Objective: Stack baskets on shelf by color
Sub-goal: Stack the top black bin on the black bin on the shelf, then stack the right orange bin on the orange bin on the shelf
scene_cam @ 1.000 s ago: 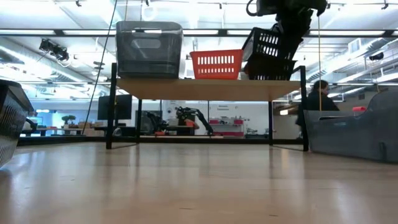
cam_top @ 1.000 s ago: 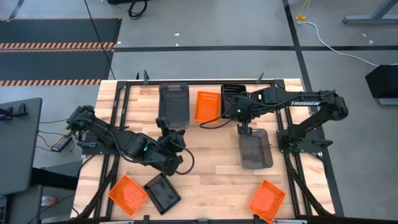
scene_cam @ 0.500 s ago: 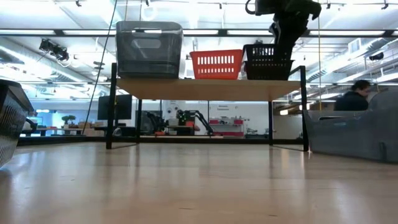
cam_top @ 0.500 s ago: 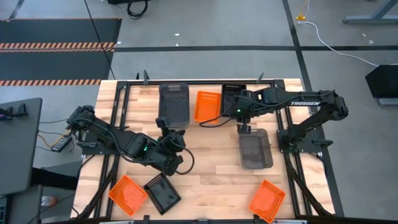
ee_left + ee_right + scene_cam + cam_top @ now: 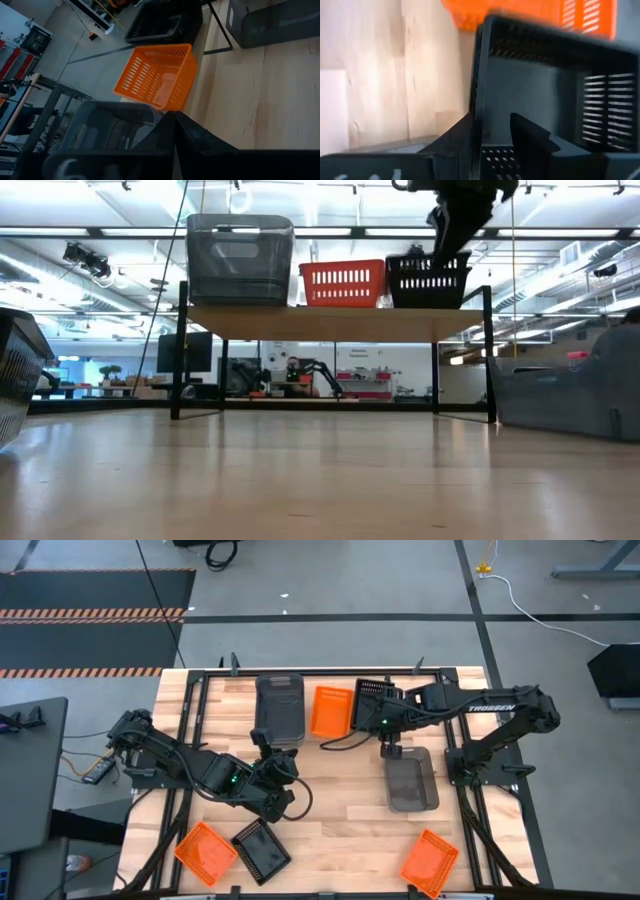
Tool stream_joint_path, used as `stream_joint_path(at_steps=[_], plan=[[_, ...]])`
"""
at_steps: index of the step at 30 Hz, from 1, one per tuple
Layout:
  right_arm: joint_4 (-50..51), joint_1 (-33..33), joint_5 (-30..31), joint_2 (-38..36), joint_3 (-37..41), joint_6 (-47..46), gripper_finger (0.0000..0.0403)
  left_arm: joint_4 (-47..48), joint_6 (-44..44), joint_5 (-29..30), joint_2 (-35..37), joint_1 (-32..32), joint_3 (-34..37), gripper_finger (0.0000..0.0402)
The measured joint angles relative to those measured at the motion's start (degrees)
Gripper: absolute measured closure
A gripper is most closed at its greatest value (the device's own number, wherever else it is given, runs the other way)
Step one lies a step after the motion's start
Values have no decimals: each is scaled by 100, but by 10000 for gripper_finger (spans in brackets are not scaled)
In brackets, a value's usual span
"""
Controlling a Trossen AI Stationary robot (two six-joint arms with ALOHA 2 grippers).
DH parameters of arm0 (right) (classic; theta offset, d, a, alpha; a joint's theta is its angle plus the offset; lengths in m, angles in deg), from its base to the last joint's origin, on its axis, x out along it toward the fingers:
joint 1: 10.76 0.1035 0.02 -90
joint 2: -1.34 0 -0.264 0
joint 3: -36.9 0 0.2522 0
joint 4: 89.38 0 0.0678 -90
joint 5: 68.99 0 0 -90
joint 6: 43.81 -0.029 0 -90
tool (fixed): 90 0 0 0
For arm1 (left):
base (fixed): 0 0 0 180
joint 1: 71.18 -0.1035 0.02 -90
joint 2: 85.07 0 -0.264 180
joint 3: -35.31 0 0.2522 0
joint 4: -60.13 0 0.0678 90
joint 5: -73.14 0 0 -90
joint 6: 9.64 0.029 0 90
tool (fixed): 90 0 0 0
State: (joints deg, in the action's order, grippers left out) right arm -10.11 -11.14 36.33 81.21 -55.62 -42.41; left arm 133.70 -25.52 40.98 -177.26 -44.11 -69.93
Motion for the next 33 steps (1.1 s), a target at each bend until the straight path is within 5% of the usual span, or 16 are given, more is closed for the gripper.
stream_joint_path(at_steps=[7,16,26,33], plan=[[-41,350,-37,-2,-465,-335,270,0,-1,0,0,0,0,382],[-28,976,-1640,83,-502,-1927,270,-1,-25,0,0,0,0,388],[991,2293,-2093,81,88,-4415,270,-11,-56,-2,0,0,2,380],[131,3178,-2490,81,958,-5802,270,-6,-240,-127,0,0,2,387]])
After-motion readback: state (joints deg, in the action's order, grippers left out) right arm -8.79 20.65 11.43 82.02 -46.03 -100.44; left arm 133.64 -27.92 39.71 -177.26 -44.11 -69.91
